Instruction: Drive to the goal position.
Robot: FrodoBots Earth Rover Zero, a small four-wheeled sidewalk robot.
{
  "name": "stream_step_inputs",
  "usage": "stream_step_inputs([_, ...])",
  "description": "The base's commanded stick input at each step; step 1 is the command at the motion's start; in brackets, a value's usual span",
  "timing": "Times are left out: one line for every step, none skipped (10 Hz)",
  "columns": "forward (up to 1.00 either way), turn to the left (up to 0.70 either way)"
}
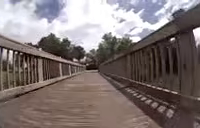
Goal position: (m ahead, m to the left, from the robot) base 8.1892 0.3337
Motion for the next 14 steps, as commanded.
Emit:
stream_step_inputs([0.85,0.00])
stream_step_inputs([0.85,0.00])
stream_step_inputs([0.85,0.00])
stream_step_inputs([0.85,0.00])
stream_step_inputs([0.85,0.00])
stream_step_inputs([0.85,0.00])
stream_step_inputs([0.85,0.00])
stream_step_inputs([0.85,0.00])
stream_step_inputs([0.85,0.00])
stream_step_inputs([0.85,0.00])
stream_step_inputs([0.85,0.00])
stream_step_inputs([0.85,0.00])
stream_step_inputs([0.85,0.00])
stream_step_inputs([0.85,0.00])
